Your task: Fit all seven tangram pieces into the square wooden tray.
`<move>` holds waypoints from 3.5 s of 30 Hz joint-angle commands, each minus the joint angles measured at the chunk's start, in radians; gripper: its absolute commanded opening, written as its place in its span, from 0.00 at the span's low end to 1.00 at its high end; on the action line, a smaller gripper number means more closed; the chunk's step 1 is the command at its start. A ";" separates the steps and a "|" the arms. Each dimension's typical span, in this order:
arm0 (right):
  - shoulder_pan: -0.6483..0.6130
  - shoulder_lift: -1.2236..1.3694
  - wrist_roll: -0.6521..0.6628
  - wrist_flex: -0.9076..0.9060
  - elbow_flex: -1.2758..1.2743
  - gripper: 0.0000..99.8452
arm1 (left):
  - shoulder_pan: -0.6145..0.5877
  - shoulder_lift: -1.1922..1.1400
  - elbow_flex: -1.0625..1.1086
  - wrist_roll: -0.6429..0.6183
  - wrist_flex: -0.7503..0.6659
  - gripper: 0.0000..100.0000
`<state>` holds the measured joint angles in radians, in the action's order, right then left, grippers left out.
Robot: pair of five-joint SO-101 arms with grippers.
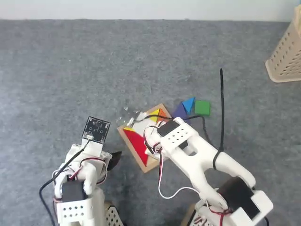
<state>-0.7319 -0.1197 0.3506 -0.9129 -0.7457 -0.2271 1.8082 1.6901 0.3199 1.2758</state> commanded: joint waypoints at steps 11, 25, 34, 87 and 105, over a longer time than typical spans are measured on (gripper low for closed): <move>0.033 0.018 -0.474 -0.188 0.107 0.10 | 0.005 0.014 -0.005 0.005 0.000 0.35; 0.059 -0.194 -0.040 -0.084 0.107 0.10 | 0.005 0.014 -0.005 0.005 0.000 0.35; 0.007 -0.047 -0.069 0.001 0.107 0.10 | 0.005 0.014 -0.005 0.005 0.000 0.35; -0.019 -0.036 -0.124 0.073 0.034 0.01 | 0.005 0.014 -0.005 0.005 0.000 0.35; -0.018 -0.036 -0.120 0.082 0.002 0.01 | 0.005 0.014 -0.005 0.005 0.000 0.35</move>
<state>-0.7442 -0.1243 0.2355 -0.8439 -0.7472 -0.2271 1.8082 1.6901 0.3199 1.2758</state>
